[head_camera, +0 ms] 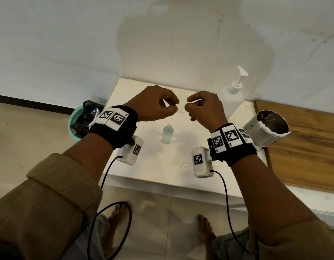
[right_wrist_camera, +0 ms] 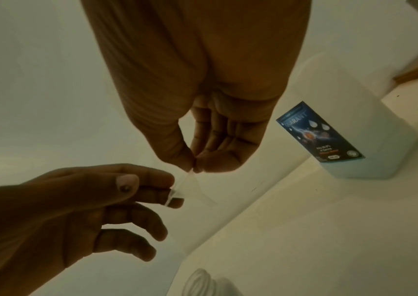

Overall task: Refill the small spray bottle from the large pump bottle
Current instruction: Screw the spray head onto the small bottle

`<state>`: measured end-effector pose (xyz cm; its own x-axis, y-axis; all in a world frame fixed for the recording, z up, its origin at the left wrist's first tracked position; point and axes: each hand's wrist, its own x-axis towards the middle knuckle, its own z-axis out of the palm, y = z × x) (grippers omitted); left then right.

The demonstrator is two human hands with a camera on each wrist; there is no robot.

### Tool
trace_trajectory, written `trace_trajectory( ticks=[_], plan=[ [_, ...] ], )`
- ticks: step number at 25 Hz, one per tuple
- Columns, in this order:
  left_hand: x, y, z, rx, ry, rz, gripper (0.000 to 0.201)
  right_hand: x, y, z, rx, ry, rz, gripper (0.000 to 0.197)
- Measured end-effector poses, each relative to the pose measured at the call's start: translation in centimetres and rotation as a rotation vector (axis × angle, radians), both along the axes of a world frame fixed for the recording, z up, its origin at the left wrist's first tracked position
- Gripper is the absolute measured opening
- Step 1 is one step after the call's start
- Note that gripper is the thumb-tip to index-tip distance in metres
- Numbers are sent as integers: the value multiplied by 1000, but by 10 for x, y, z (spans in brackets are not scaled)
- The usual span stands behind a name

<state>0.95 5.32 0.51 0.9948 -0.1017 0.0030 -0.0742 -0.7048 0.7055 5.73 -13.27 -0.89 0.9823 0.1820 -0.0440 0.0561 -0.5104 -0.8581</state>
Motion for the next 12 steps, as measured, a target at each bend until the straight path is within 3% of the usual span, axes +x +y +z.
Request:
trace_trajectory(
  ticks=[5,12],
  plan=[
    [2,-6,-3,52,4,-33,53,-2,3,2,-8,-28,-16,20],
    [5,-6,-4,2,-101,61,30,4,1,2,56,-80,7,14]
  ],
)
